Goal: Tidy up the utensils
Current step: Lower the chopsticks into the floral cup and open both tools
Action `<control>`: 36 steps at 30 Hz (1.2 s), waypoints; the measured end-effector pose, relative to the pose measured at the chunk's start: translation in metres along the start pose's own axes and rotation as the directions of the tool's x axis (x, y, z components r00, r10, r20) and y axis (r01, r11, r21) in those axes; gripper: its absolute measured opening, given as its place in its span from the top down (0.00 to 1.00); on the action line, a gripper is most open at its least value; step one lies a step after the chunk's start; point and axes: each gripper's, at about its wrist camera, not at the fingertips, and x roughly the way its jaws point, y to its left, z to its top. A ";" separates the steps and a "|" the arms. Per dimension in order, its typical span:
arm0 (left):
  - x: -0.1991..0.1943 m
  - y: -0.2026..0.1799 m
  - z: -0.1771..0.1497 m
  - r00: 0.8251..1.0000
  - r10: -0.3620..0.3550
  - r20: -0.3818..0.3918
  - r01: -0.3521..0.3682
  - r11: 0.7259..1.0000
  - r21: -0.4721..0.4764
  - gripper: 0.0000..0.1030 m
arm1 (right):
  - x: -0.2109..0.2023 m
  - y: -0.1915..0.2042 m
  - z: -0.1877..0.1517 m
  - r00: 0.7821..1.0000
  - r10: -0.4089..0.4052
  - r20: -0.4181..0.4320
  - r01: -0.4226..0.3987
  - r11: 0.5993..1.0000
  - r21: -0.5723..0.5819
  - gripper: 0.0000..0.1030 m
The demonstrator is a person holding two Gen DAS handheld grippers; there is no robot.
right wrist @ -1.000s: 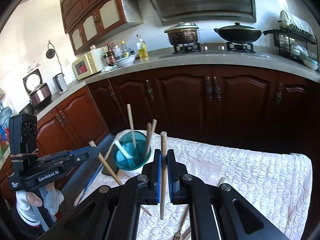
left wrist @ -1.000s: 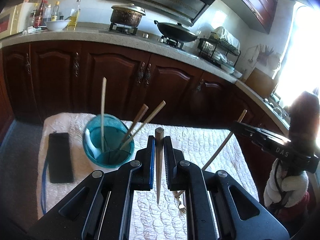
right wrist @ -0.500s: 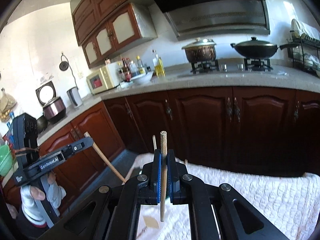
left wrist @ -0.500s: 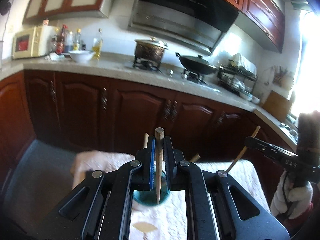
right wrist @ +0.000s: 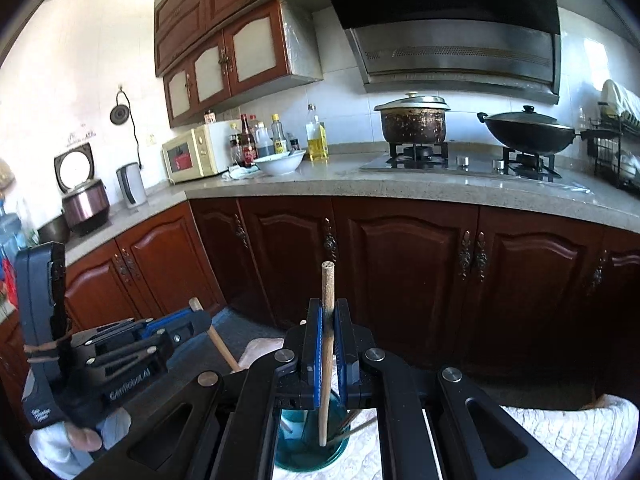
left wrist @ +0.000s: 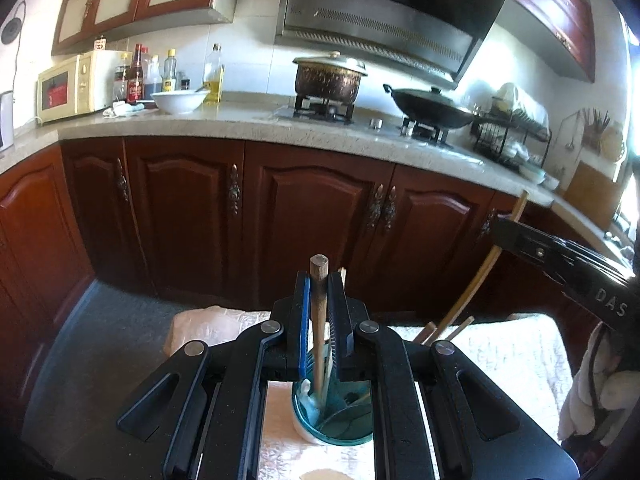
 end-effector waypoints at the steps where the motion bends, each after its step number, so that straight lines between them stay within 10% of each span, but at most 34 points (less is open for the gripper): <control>1: 0.003 0.000 -0.001 1.000 -0.002 -0.008 0.002 1.000 -0.002 0.93 | 0.008 0.000 -0.002 1.000 0.005 -0.013 -0.005 1.000 0.005 0.95; 21: 0.044 0.005 -0.032 0.994 -0.019 -0.110 0.013 0.999 -0.053 0.93 | 0.092 -0.015 -0.058 0.967 0.079 -0.242 -0.063 0.995 0.074 0.95; 25: 0.043 0.008 -0.031 0.993 -0.028 -0.111 0.020 0.997 -0.076 0.93 | 0.083 -0.022 -0.058 0.969 0.098 -0.228 -0.077 0.992 0.101 0.70; 36: 0.033 0.007 -0.035 0.993 -0.039 -0.109 0.028 0.994 -0.101 0.65 | 0.054 -0.025 -0.059 0.976 0.101 -0.194 -0.080 0.990 0.112 0.70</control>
